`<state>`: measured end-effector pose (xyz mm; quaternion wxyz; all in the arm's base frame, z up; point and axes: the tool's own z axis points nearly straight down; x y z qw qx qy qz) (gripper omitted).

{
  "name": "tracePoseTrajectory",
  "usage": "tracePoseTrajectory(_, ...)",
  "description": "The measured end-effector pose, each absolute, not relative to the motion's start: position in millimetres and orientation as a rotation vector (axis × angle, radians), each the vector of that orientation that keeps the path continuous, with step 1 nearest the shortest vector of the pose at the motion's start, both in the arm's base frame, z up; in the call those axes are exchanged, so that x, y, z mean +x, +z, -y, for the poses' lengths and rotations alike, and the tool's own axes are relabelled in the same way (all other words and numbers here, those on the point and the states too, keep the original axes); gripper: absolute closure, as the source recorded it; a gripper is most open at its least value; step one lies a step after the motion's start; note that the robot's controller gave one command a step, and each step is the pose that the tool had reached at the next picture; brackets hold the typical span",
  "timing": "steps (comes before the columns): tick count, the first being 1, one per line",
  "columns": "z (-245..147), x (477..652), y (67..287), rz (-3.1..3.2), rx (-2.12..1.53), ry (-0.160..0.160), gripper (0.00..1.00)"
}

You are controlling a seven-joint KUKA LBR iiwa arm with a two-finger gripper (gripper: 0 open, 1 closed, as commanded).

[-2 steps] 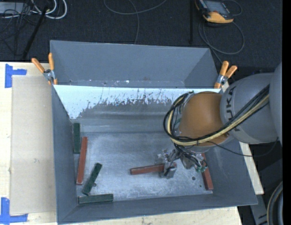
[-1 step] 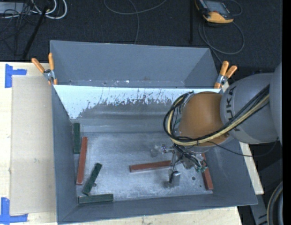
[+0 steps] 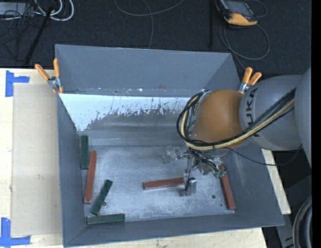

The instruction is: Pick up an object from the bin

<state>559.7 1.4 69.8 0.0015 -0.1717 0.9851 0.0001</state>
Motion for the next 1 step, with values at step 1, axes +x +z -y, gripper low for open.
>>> tracePoseTrajectory(1,-1.4,558.7,69.6,-3.095,-0.541,0.001,1.00)
